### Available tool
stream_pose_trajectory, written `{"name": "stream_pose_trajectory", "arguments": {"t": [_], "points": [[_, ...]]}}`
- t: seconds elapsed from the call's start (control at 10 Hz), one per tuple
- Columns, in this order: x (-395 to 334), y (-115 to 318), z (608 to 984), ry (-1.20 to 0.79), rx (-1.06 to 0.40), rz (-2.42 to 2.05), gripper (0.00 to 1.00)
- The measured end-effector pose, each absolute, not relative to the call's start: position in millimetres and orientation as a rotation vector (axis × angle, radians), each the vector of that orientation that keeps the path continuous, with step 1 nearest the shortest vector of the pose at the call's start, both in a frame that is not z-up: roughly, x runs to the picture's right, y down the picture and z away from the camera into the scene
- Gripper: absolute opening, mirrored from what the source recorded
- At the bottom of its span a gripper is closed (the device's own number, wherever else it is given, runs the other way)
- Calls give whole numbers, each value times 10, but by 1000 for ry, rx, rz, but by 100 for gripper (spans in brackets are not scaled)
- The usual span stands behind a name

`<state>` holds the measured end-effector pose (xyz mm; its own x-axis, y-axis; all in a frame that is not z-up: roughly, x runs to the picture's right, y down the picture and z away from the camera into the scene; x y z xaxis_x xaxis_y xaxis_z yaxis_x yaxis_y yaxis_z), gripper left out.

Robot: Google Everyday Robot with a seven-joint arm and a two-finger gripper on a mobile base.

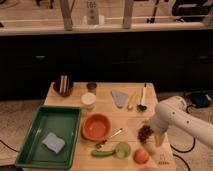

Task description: Place grapes in red bowl

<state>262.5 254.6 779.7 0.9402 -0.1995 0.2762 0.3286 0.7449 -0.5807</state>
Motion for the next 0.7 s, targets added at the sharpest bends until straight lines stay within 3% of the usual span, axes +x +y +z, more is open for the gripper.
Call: {"name": "stream_pose_trajectory", "arguments": {"t": [0.2,0.7], "points": [[2636,2546,7805,-204,-672,-285,79],[2666,2567,7827,-207,-678,-261,51]]}}
